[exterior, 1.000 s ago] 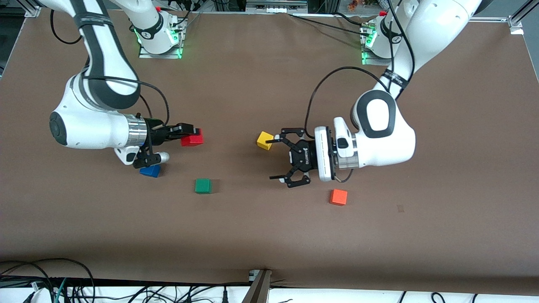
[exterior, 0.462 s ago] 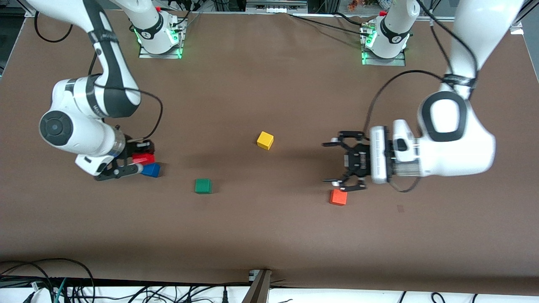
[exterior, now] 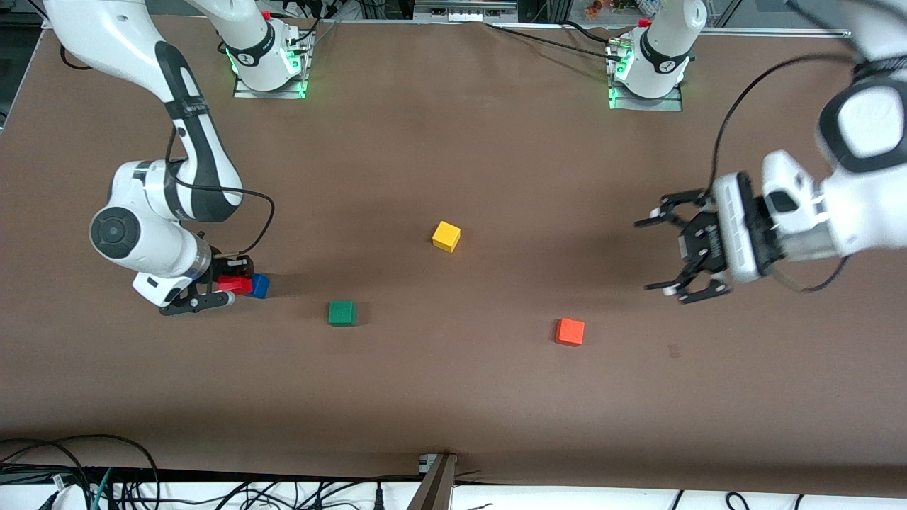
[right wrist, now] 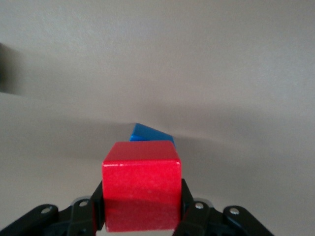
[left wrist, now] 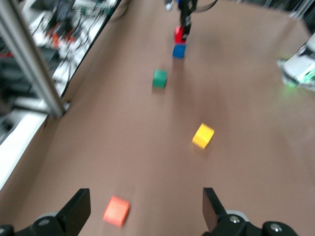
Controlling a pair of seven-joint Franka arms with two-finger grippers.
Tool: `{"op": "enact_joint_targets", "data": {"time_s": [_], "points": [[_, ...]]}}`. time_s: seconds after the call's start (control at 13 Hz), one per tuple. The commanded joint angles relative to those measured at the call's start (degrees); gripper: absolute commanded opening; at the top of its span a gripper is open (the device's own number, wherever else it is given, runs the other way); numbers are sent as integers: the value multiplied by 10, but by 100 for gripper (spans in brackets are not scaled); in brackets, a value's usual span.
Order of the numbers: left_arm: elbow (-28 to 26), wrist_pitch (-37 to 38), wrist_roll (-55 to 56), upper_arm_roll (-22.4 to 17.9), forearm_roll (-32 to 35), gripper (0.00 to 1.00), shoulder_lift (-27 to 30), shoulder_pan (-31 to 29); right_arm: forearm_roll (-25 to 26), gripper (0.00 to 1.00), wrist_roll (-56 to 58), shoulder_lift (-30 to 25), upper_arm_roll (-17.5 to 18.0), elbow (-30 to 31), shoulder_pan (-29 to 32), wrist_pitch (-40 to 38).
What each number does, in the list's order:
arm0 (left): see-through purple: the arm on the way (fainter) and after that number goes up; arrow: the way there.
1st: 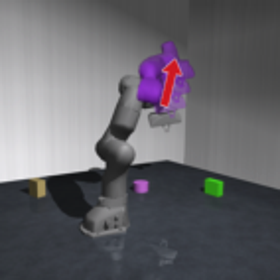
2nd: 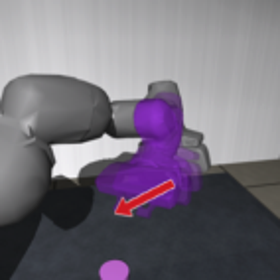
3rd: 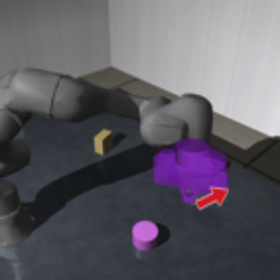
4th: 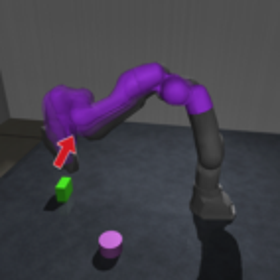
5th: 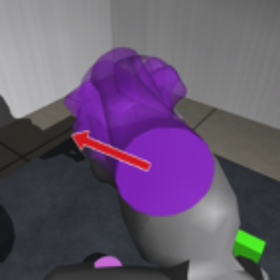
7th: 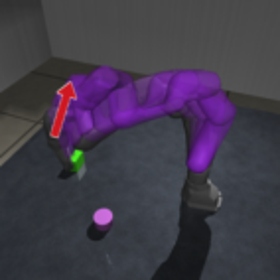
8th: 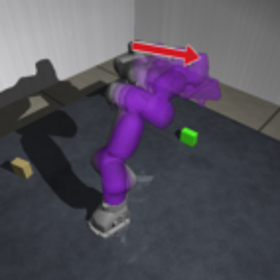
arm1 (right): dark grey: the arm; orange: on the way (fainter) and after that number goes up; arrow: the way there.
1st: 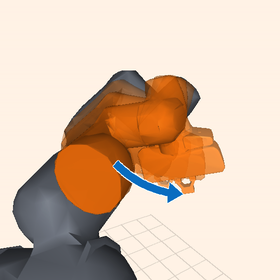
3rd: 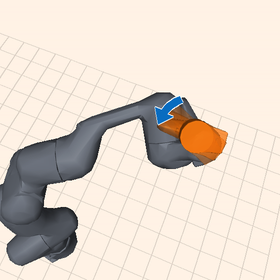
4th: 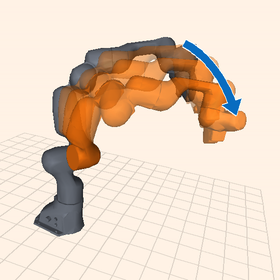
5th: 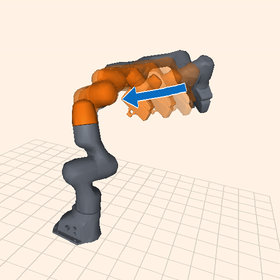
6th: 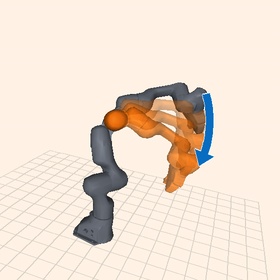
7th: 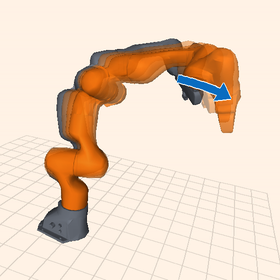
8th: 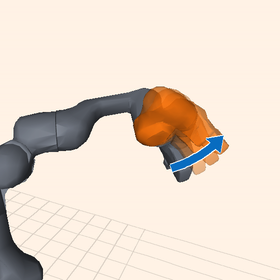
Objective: Pass red block to right arm, stack on blue
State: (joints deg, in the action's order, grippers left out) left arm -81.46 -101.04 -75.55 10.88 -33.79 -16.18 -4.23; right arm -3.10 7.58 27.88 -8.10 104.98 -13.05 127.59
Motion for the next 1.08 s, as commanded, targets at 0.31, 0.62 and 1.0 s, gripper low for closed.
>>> {"op": "enact_joint_targets", "data": {"time_s": [0.31, 0.62, 1.0], "points": [[-83, 53, 269, -61, 165, 100, 142, 12, 7, 100, -17, -18, -9, 8, -4, -11], [-132, 53, 534, -62, 280, 100, 192, 43, 1, 100, -66, -111, 3, -18, 21, -94], [-157, 36, 591, -70, 323, 100, 201, 49, 12, 100, -71, -253, 62, -36, 115, -216]]}}
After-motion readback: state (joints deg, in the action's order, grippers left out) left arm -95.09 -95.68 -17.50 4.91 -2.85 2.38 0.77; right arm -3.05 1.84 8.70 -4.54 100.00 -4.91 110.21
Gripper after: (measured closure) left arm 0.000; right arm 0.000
